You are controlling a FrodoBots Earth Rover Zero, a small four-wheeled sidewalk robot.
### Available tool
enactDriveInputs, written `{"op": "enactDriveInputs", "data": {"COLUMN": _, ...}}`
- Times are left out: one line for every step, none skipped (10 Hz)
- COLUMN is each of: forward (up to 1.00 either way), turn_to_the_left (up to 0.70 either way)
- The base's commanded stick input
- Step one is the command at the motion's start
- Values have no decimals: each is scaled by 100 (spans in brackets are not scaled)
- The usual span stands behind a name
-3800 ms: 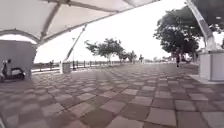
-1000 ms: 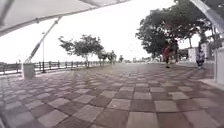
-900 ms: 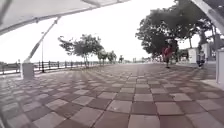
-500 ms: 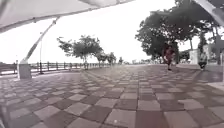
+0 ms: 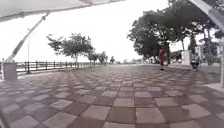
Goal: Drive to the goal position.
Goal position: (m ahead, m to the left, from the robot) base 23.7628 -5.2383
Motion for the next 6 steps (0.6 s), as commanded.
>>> {"op": "enactDriveInputs", "data": {"forward": 70, "turn_to_the_left": 0}}
{"op": "enactDriveInputs", "data": {"forward": 70, "turn_to_the_left": 0}}
{"op": "enactDriveInputs", "data": {"forward": 70, "turn_to_the_left": 0}}
{"op": "enactDriveInputs", "data": {"forward": 70, "turn_to_the_left": 0}}
{"op": "enactDriveInputs", "data": {"forward": 70, "turn_to_the_left": 0}}
{"op": "enactDriveInputs", "data": {"forward": 70, "turn_to_the_left": 0}}
